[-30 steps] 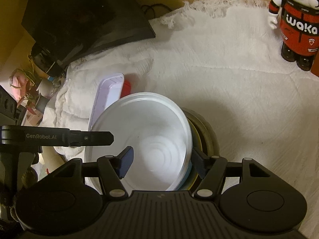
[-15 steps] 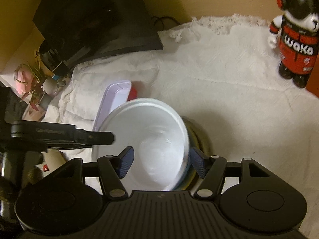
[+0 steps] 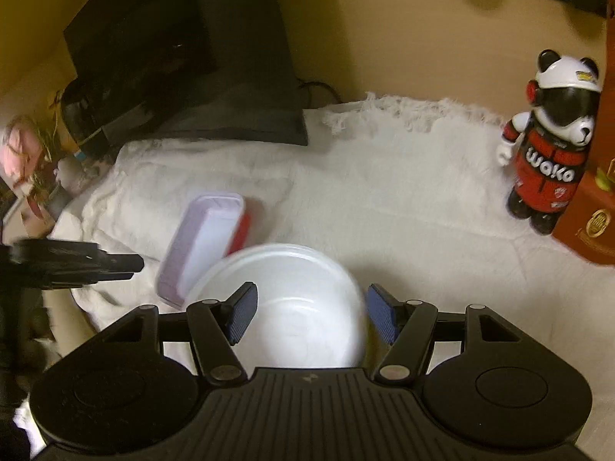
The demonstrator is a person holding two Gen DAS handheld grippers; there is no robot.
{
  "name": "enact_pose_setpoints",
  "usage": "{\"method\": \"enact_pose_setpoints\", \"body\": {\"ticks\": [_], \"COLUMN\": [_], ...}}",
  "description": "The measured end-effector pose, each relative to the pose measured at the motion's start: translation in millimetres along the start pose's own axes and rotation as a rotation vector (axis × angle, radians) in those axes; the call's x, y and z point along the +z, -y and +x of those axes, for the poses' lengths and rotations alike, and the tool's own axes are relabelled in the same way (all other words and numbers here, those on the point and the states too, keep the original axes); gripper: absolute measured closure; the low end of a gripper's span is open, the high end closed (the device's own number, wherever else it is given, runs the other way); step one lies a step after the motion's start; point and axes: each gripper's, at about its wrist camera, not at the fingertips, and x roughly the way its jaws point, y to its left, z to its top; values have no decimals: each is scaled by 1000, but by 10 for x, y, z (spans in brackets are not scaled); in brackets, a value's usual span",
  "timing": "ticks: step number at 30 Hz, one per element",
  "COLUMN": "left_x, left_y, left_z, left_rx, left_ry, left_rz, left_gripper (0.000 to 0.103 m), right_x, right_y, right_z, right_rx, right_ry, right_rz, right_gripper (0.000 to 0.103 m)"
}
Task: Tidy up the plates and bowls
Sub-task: 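Grasp one rim of the lavender tray with the left tool while the right tool grasps the opposite rim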
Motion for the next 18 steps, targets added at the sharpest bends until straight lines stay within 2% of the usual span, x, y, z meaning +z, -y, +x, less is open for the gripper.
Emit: {"method": "enact_pose_setpoints", "body": {"ticks": [2, 5, 9, 11, 13, 16, 18], "left_x": [139, 320, 403, 376, 351, 287, 243], "left_y": [-141, -275, -319, -347, -363, -384, -392], "left_z": [82, 284, 608, 739, 874, 1053, 1149], "left_rx": [-13, -10, -6, -29, -57, -99, -129], "left_ry": [-3, -21, -78, -115, -143, -189, -210], "left_rz": [8, 26, 95, 117, 140, 150, 162], "left_gripper": [72, 72, 72, 72, 72, 70, 72], "right_x": [120, 341, 630, 690, 700, 640, 574], "right_y": [-188, -526, -921, -1082, -1203, -1338, -1360], "right_z": [84, 321, 887, 1247, 1514, 1840, 1945], "right_rx": [13, -24, -19, -56, -106, -208, -242], "right_ry": [-28, -55, -178, -249, -281, -291, -293], "right_rz": [-3, -20, 22, 48, 46, 34, 36], "right_gripper": [39, 39, 39, 40, 40, 45, 49]}}
